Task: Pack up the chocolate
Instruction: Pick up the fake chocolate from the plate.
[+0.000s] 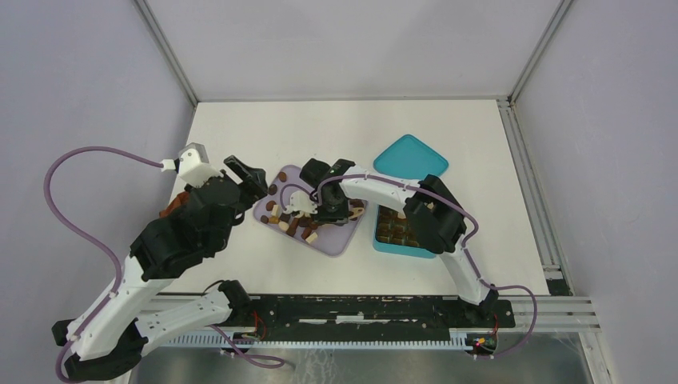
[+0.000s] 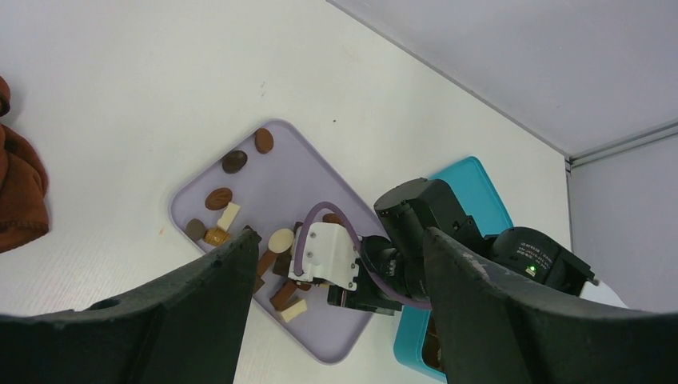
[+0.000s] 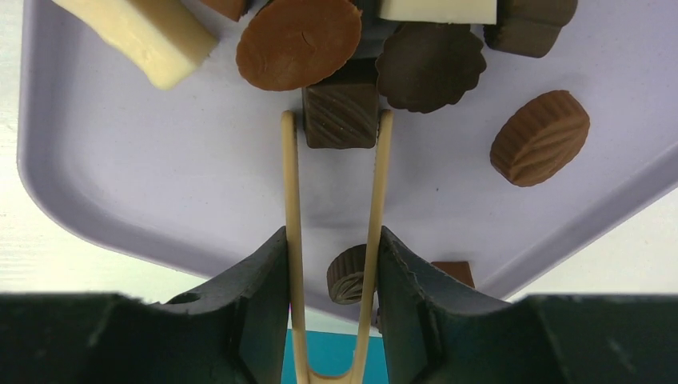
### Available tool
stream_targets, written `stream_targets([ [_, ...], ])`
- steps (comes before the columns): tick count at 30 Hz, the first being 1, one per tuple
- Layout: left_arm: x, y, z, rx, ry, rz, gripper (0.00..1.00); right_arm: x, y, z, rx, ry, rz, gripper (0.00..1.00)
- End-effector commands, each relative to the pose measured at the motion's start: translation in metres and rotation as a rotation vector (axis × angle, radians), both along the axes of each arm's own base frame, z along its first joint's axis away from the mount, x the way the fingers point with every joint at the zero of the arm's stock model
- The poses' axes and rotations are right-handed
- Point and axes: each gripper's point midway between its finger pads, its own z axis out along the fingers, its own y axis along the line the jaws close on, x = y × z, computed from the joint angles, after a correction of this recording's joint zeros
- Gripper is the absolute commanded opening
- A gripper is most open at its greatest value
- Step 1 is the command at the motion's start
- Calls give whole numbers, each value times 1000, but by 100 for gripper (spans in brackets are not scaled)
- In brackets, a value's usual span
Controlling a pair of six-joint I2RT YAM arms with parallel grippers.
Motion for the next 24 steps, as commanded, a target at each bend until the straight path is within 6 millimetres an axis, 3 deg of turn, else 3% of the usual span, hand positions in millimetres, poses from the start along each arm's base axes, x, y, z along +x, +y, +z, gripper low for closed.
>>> stream_targets([
  [1,4,-2,11,-49,-33,20,81,6,11,12,28,-23,-6,45],
  [7,4,-2,11,-52,-33,20,81,8,14,11,31,-27,-8,41],
  [12,4,-4,11,-57,-33,16,80,8,15,16,44,-30,-9,32],
  [16,4,-5,11,-61,-31,10,80,8,15,27,67,-36,-9,25],
  [24,5,-8,11,-79,-35,2,80,5,10,56,169,-6,-28,21],
])
